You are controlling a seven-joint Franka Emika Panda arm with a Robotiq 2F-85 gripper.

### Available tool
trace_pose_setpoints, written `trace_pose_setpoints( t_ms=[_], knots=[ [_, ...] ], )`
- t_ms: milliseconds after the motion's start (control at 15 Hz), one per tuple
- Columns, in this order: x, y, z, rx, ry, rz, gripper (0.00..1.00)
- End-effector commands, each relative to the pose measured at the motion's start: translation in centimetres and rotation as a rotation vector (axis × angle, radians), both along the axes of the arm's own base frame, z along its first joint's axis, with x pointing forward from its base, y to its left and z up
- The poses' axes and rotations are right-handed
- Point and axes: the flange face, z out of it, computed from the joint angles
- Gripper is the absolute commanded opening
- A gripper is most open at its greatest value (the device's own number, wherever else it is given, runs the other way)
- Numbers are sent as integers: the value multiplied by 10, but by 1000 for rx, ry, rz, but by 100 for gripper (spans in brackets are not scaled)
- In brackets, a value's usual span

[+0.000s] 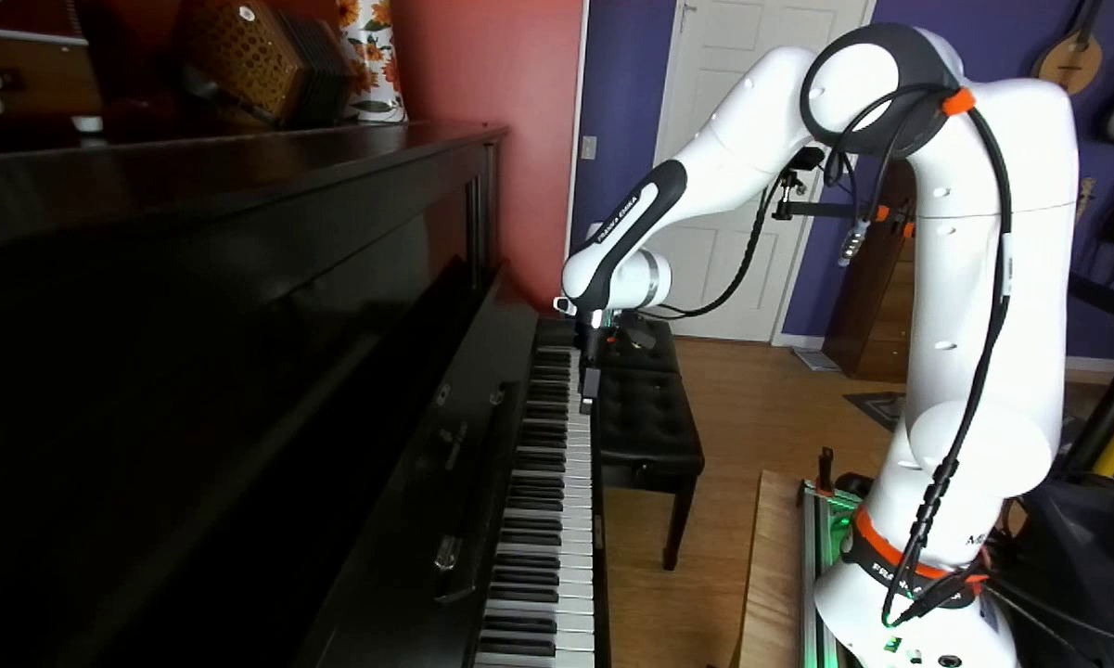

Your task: Push a white key on the piano

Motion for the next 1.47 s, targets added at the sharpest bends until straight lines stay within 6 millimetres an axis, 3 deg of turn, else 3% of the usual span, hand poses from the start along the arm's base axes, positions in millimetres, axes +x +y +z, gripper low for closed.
trace_pose_setpoints(
  t_ms=[0,267,600,1400],
  knots=[
    [8,-20,-29,58,-25,103,68],
    [11,-39,-52,80,-17,152,35],
    [19,-60,-62,56,-34,137,1],
    [30,-82,-77,-12,-77,98,0]
  ],
)
